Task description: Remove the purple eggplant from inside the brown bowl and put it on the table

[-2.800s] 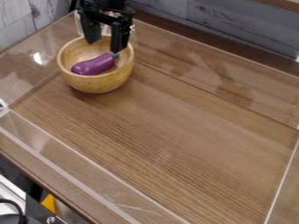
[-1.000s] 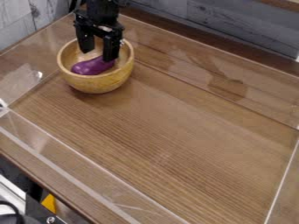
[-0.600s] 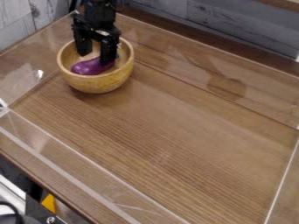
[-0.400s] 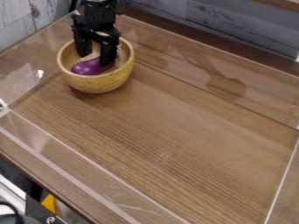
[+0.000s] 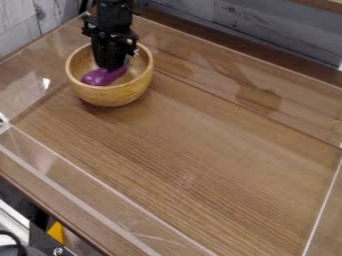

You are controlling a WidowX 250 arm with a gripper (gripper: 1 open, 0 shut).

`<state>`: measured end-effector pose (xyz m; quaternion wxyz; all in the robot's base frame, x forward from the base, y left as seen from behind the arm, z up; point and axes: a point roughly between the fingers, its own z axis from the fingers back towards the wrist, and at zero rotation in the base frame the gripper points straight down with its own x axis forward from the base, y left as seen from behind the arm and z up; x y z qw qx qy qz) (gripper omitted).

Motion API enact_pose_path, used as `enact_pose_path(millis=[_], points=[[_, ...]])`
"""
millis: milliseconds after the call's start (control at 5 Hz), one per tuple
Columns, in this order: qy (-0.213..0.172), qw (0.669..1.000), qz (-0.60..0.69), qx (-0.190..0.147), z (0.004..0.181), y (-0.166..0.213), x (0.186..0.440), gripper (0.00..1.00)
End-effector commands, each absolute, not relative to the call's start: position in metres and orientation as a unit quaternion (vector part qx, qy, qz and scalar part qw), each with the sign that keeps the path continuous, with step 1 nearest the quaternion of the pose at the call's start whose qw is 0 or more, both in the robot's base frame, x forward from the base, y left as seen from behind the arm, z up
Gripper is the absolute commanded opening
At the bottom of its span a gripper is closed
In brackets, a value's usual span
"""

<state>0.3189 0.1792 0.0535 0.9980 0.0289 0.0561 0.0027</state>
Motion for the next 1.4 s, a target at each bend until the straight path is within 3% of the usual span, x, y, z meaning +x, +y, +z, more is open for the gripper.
enact_pose_path(millis=[0, 200, 400, 600, 1200], points=[[0.041, 0.998, 0.001, 0.043, 0.063, 0.178, 0.32, 0.0], [0.043, 0.998, -0.003, 0.046, 0.059, 0.173, 0.318, 1.0], [0.046, 0.998, -0.007, 0.049, 0.055, 0.169, 0.316, 1.0], [0.045, 0.998, -0.006, 0.048, 0.056, 0.169, 0.317, 0.0], [0.044, 0.998, -0.004, 0.048, 0.066, 0.165, 0.316, 0.0]])
